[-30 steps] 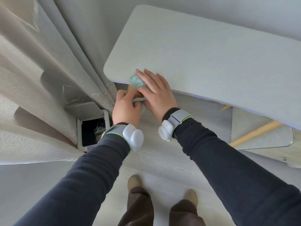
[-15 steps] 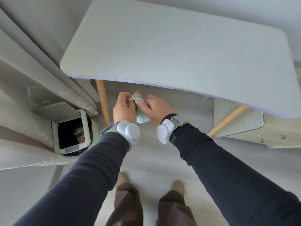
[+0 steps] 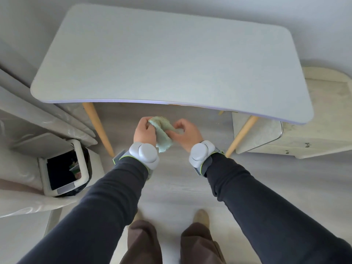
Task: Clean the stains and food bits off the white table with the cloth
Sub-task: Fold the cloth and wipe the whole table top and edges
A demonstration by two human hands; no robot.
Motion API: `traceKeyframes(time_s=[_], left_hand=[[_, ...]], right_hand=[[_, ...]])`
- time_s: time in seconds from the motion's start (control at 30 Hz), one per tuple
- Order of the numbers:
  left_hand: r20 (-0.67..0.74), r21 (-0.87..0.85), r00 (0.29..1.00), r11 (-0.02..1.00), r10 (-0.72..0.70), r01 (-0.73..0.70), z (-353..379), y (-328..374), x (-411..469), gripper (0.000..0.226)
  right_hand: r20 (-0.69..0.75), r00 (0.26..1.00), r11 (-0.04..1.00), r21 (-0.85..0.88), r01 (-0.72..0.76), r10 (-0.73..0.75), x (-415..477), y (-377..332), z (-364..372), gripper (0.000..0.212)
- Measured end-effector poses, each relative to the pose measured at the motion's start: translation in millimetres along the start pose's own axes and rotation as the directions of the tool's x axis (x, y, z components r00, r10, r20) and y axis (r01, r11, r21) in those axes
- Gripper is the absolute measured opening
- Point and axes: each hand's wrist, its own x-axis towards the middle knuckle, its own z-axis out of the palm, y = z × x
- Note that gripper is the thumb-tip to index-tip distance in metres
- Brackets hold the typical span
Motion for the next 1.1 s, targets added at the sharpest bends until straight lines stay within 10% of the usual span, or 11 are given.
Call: traceKeyframes(time_s=[0.57, 0.8, 0.97, 1.1], left_hand=[[0.11, 0.183, 0.982, 0.968, 0.153, -0.171, 34.6, 15.6, -13.1, 0.004], [0.228, 0.1, 0.963, 0.98, 0.146, -0.173, 32.8, 25.2, -15.5, 0.041], [0.054, 0.637, 0.791, 0.589, 0.609, -0.497, 25.1, 20.1, -12.5, 0.04], [0.183, 0.815, 0.849, 0.406, 0.495, -0.413, 13.2, 24.1, 7.0, 0.065]], right_hand=[[-0.307, 0.948, 0.989, 0.143, -0.043, 0.086, -15.2, 2.2, -26.1, 0.027], [-0.243, 0.969, 0.991, 0.115, 0.071, -0.041, -22.9, 4.2, -17.8, 0.036], [-0.377, 0.923, 0.994, 0.047, 0.097, -0.072, -20.4, 9.0, -10.3, 0.022], [-0.411, 0.908, 0.997, -0.009, 0.081, -0.077, -16.8, 6.0, -11.3, 0.023]])
